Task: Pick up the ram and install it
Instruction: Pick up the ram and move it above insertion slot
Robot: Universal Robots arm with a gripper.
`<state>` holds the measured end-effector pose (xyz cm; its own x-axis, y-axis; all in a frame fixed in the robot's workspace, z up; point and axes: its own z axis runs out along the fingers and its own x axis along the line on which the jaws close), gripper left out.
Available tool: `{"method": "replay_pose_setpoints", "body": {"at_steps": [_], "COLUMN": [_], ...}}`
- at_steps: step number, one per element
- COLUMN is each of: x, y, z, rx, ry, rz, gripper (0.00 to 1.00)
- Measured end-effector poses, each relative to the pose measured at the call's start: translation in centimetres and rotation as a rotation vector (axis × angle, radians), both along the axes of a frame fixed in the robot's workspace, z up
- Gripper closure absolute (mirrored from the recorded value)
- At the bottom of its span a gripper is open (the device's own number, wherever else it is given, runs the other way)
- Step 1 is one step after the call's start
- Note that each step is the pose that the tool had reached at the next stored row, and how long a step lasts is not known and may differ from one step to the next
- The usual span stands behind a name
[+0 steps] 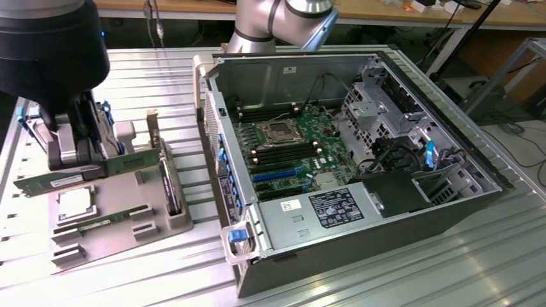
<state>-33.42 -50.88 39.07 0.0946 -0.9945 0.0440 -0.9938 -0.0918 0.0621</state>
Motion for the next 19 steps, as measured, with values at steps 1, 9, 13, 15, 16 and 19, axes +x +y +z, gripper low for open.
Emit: {"method": "replay_pose_setpoints", "body": {"at_steps": [1, 9, 13, 15, 16, 19], "x": [0.2, 2.0, 2.7, 3.1, 3.3, 4.1], "y": [0.0, 0.02, 0.03, 0.04, 0.04, 0.06], "z": [0.0, 0.0, 0.0, 0.0, 0.0, 0.0], "rx": [0.0001, 0.0, 0.0, 0.0, 0.0001, 0.0], "ry": [-0.0001, 0.0, -0.0001, 0.0, 0.0, -0.0001], "rz": [0.0, 0.0, 0.0, 0.0, 0.0, 0.0], "gripper": [0.86, 0.86, 0.86, 0.86, 0.86, 0.86]}}
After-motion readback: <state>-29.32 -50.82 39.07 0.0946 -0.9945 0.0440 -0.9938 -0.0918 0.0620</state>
